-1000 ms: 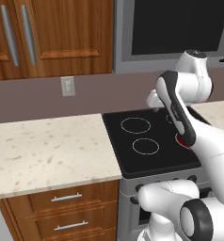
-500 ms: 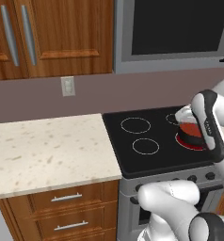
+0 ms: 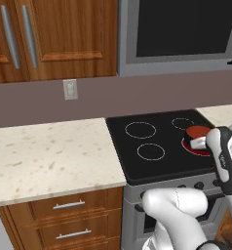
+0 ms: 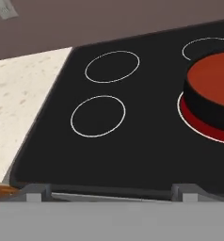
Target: Wait until the marinara sauce is simmered to a deep red color and then turn off the stove.
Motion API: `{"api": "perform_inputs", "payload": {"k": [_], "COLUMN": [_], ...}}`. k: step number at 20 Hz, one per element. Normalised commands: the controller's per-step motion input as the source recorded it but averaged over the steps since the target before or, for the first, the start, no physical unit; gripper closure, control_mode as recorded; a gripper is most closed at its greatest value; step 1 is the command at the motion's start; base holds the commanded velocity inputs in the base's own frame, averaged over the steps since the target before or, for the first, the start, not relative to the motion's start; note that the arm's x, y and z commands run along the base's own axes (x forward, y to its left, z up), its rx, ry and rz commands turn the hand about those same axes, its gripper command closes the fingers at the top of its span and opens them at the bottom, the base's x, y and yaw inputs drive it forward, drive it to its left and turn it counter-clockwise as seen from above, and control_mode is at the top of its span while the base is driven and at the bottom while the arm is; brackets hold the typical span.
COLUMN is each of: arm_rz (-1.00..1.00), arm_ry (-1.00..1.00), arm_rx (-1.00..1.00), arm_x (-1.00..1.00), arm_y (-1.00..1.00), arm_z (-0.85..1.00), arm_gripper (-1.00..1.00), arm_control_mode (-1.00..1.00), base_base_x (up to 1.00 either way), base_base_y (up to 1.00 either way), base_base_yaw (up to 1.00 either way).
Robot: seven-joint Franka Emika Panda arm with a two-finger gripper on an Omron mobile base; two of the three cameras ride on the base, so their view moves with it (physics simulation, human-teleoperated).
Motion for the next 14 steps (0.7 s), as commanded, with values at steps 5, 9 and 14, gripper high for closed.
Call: {"api": "perform_inputs", "payload": {"k": [5,9,14], "arm_rz": [0.09,0.14,0.16], "arm_ry": [-0.31,-0.35,-0.29], "arm_rx": [0.00,0.00,0.00], "arm_x": [0.00,0.00,0.00], "arm_y": [-0.27,-0.35,-0.35], "arm_z": [-0.86,-0.85,-0.87], "arm_gripper": [-1.00,-1.00,-1.00], "arm_control_mode": [-1.00,-1.00,-1.00], "base_base_x": [0.00,0.00,0.00], "base_base_y": [0.00,0.00,0.00], "base_base_yaw": [0.00,0.00,0.00]}}
